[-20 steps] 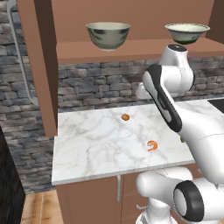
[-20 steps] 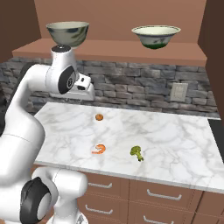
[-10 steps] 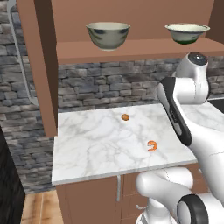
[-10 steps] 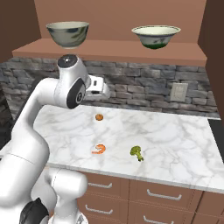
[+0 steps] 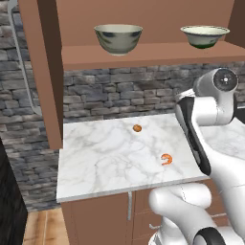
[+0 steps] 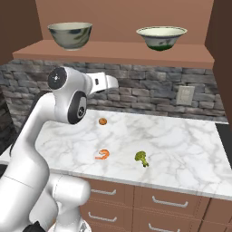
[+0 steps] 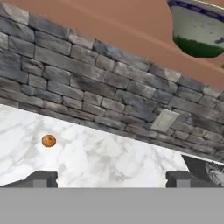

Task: Pick both bowls and place them on the counter. Then place the shrimp in one bowl and place the broccoli in the other bowl.

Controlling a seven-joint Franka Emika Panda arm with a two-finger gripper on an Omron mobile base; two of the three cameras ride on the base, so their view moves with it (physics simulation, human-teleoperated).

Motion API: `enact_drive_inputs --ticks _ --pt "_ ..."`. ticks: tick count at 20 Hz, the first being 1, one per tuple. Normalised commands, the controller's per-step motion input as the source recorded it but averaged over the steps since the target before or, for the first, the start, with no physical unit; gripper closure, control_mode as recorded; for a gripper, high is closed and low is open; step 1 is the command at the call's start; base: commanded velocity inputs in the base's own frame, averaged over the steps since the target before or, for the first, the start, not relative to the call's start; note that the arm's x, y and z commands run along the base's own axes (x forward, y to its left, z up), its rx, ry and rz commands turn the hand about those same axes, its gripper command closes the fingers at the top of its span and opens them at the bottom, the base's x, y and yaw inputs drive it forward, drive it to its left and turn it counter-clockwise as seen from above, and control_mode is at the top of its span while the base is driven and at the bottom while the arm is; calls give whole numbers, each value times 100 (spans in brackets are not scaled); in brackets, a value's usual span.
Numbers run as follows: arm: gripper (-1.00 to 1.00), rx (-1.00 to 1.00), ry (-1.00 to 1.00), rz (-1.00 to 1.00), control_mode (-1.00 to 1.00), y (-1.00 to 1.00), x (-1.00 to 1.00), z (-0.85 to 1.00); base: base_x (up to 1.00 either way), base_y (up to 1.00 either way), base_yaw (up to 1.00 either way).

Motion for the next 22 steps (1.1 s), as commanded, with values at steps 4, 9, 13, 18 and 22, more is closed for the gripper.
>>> enact_drive_inputs --ticks 4,9,13,18,22 --pt "-100 -24 -1 -4 -100 -4 1 75 0 0 0" --pt "-100 -18 4 -10 -100 -14 20 82 0 0 0" --pt "-100 -14 10 -8 -100 -23 26 100 0 0 0" --pt "-100 -11 8 -6 -100 -15 18 78 0 0 0" --pt "-100 1 6 0 -100 -13 25 2 0 0 0"
